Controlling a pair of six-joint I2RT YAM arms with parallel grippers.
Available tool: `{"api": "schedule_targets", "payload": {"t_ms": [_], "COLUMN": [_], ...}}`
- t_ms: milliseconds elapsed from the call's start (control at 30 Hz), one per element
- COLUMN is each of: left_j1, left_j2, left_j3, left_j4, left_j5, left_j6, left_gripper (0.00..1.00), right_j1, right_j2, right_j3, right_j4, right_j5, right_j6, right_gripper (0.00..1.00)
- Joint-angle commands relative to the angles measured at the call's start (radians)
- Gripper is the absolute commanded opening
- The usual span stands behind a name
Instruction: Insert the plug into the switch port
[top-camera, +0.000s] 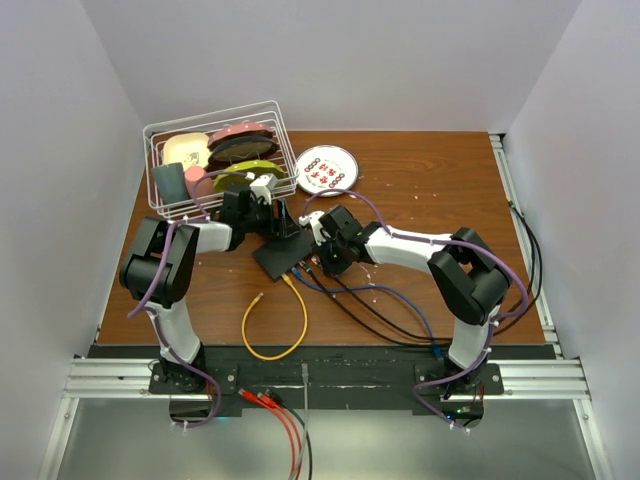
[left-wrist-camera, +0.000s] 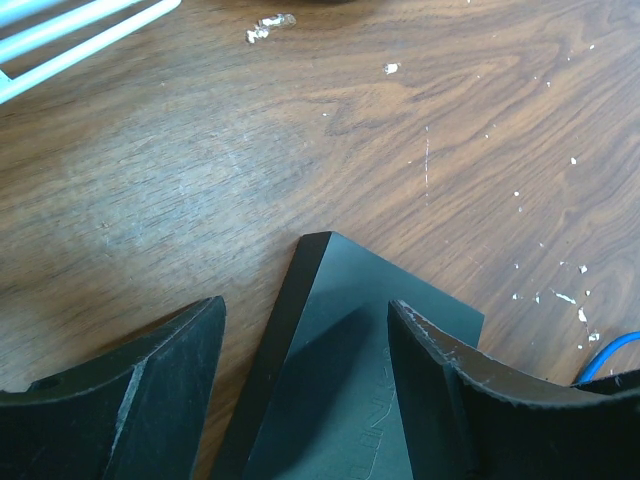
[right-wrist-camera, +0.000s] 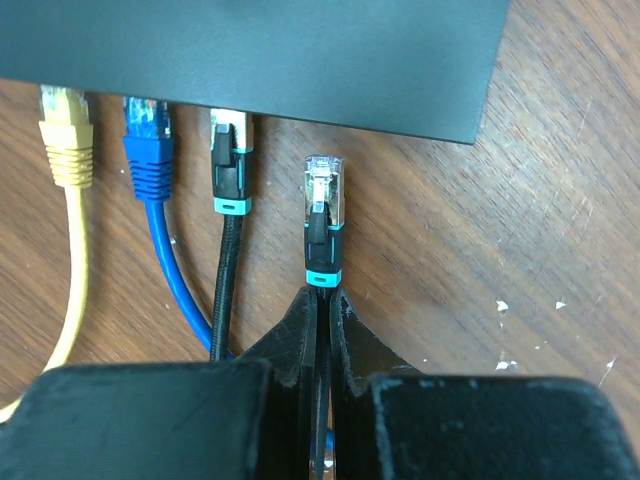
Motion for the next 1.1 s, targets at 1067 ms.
{"api": "schedule_targets", "payload": {"t_ms": [1067], "left_j1": [0.01], "left_j2": [0.039], "left_j3": [0.02], "left_j4": [-0.028], "left_j5": [0.023], "left_j6": [0.032], "left_gripper": [0.61], "right_j1": [0.008], "right_j2": [0.094], "right_j3": [0.086], "right_j4": [-0.05], "right_j5": [0.063], "right_j6": [0.113], "right_gripper": [0.0]}}
